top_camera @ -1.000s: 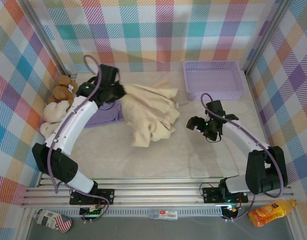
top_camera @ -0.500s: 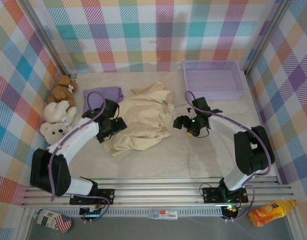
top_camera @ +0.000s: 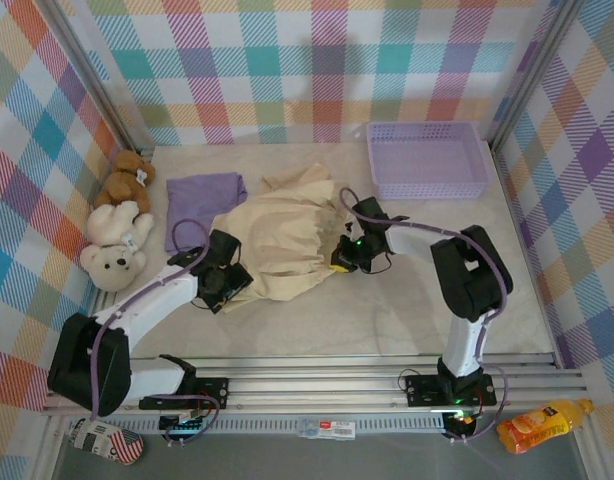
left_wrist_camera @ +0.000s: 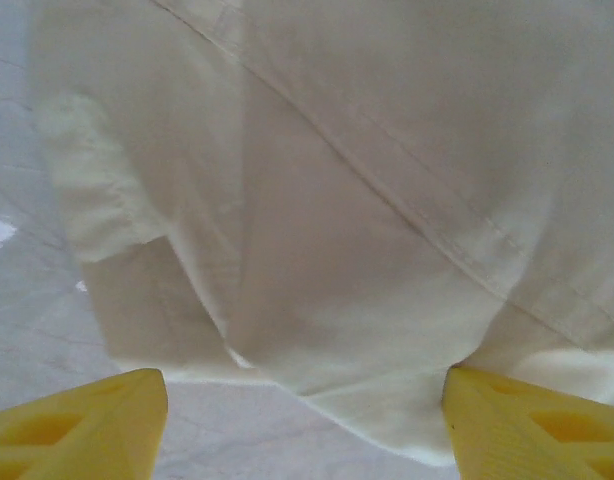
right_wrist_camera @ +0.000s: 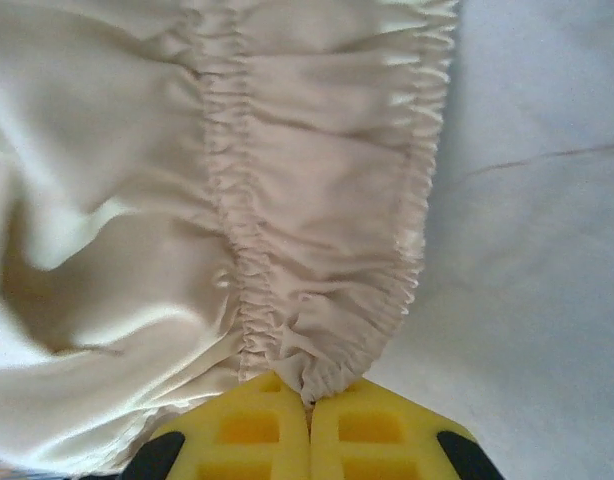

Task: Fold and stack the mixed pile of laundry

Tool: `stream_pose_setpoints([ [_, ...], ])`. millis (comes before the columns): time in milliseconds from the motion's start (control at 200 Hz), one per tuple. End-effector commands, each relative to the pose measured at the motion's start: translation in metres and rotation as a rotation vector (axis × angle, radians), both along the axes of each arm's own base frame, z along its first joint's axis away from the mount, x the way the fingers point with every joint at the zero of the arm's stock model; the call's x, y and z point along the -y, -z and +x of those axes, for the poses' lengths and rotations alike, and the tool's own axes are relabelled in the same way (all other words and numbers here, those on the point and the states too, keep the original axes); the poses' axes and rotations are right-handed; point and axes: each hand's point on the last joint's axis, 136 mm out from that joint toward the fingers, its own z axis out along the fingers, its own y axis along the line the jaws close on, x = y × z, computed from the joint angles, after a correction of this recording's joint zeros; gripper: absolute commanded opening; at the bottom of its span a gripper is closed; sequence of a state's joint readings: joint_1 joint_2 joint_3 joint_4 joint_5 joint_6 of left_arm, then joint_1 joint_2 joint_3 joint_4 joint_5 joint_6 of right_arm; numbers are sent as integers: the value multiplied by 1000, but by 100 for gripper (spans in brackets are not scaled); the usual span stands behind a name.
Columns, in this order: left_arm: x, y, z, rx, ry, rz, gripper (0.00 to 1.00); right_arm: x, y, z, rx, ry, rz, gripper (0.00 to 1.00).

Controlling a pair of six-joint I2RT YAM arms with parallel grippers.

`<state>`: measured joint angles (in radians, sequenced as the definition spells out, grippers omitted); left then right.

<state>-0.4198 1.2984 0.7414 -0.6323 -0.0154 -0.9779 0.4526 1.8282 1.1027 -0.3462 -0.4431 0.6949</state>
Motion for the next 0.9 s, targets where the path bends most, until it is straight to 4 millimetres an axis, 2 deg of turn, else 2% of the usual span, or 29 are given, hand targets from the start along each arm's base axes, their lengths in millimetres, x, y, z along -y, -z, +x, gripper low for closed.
stream_pose_setpoints([
  [0,0,16,-3,-57,23,69,69,51,-54,15,113,120,-40,0],
  [80,-9,19,-6,-104,47,165,71,98,-55,13,130,206,-106,0],
  [155,-11,16,-6,-113,78,203,78,123,-46,11,117,239,-127,0],
  [260,-3,6,-3,-103,127,213,84,114,-29,11,65,200,-60,0],
  [350,12,-4,-3,-97,155,191,87,108,-14,13,13,220,-26,0],
  [470,59,-7,-4,-53,158,38,85,107,-13,18,25,246,-16,0],
  [540,82,1,-4,-49,160,-17,80,108,-15,18,27,238,-22,0],
  [630,95,18,-6,-81,196,26,72,109,-16,16,28,231,-27,0],
  [675,94,27,-8,-107,225,82,68,109,-16,16,24,230,-27,0],
  [775,78,39,-8,-136,252,221,58,106,-20,17,26,228,-12,0],
  [850,72,44,-1,-110,258,273,37,105,-25,20,35,222,-4,0],
  [895,71,43,5,-100,269,285,15,104,-31,23,46,219,-1,0],
])
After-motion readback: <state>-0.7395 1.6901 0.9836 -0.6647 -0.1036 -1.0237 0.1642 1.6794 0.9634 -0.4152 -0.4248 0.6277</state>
